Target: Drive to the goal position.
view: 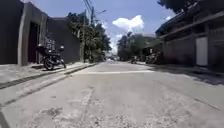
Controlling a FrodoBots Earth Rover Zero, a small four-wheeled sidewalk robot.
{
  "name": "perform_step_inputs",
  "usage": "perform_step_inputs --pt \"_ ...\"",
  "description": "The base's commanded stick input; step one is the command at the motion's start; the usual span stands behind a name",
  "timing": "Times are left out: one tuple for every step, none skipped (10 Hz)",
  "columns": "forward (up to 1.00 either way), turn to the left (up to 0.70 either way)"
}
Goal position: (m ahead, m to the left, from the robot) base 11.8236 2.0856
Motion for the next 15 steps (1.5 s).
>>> perform_step_inputs --pt "1.00 0.04" --pt "1.00 0.04" --pt "1.00 0.04" --pt "1.00 0.04" --pt "1.00 0.04" --pt "1.00 0.04" --pt "1.00 0.04" --pt "1.00 0.04" --pt "1.00 0.04" --pt "1.00 0.04" --pt "1.00 0.04" --pt "1.00 0.04" --pt "1.00 0.04" --pt "1.00 0.04" --pt "1.00 0.04"
